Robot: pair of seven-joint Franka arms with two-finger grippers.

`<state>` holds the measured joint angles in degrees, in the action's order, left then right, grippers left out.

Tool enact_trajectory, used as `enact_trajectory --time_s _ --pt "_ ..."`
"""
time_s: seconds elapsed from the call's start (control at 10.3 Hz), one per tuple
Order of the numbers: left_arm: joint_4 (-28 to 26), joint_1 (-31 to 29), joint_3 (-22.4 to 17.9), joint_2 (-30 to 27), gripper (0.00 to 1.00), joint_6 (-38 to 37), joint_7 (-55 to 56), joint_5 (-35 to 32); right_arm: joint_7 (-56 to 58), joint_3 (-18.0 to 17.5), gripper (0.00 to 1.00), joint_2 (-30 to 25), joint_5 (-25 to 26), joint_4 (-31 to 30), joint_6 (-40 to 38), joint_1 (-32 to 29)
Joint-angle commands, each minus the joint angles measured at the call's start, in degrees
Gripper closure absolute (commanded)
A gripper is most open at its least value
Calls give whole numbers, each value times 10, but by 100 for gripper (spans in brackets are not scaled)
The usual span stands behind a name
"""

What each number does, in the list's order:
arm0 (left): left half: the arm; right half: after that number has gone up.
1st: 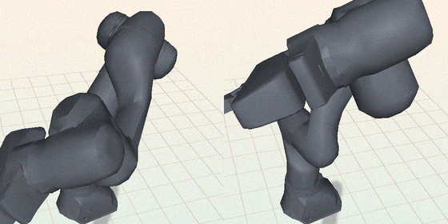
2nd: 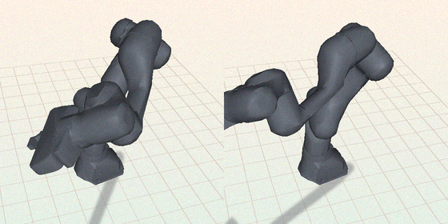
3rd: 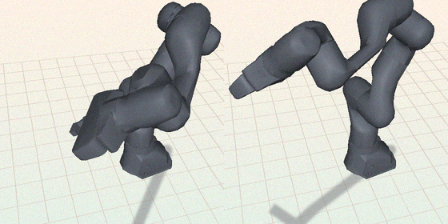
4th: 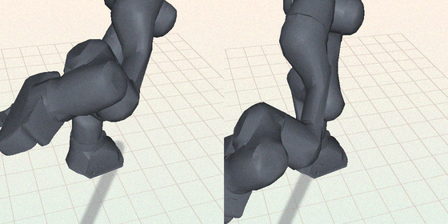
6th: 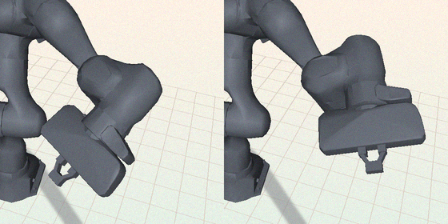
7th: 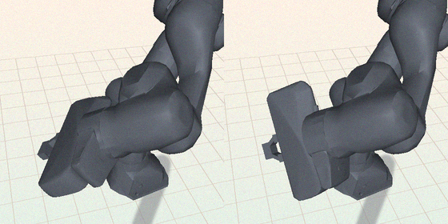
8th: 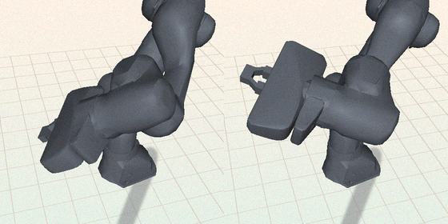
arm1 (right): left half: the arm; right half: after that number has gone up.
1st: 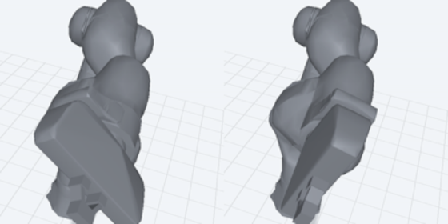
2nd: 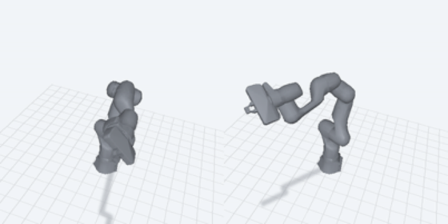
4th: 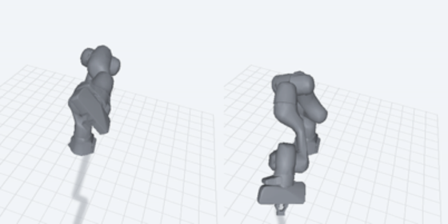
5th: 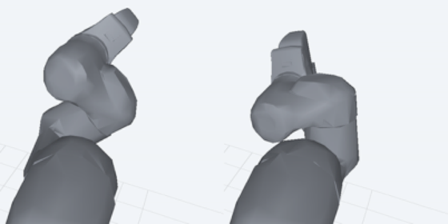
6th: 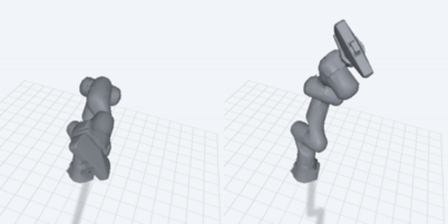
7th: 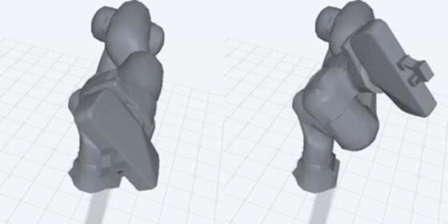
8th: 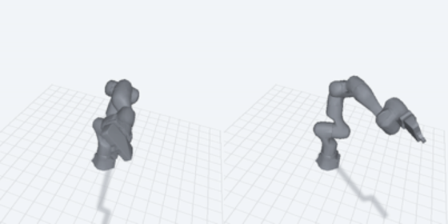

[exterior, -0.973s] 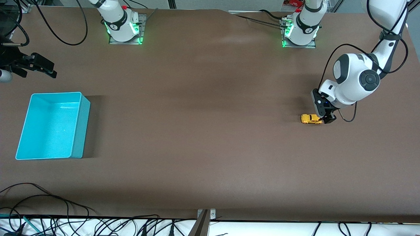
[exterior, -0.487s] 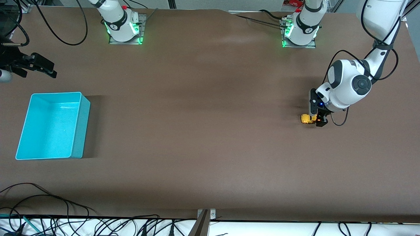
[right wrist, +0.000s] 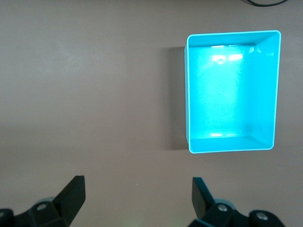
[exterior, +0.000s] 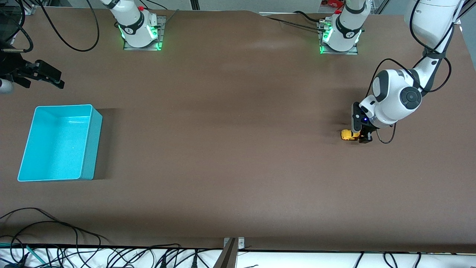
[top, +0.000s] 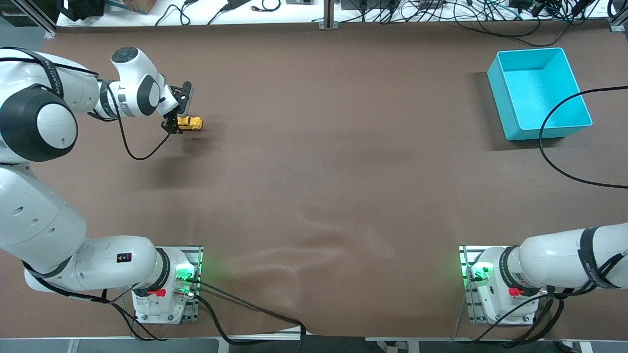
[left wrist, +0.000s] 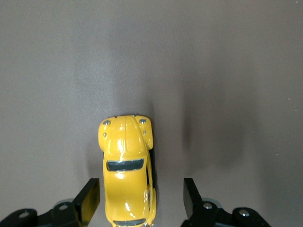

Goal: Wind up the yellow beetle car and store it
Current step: 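Close the left gripper around the yellow car's body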

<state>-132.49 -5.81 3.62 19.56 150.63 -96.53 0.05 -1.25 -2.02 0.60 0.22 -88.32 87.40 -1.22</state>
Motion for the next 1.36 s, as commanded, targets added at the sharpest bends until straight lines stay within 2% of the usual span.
enact_trajectory --time_s 0.0,0.1,0.39,0.49,0.88,1.27 --pt "5 -1 -1 7 44 5 -15 8 -2 -2 0 -3 -3 7 -9 -1" --pt "6 -1 -1 7 53 5 -15 8 -2 -2 0 -3 -3 7 -9 -1" --pt "10 -1 -1 7 91 5 -16 6 -2 -2 0 -3 -3 7 -9 -1" --pt "10 -1 -1 6 100 5 -16 5 -2 -2 0 -3 -3 7 -9 -1" --pt "14 -1 -3 16 100 5 -16 4 -2 -2 0 -3 -3 7 -8 -1" --pt "19 -2 -26 31 100 5 -18 0 -2 -2 0 -3 -3 7 -9 -1"
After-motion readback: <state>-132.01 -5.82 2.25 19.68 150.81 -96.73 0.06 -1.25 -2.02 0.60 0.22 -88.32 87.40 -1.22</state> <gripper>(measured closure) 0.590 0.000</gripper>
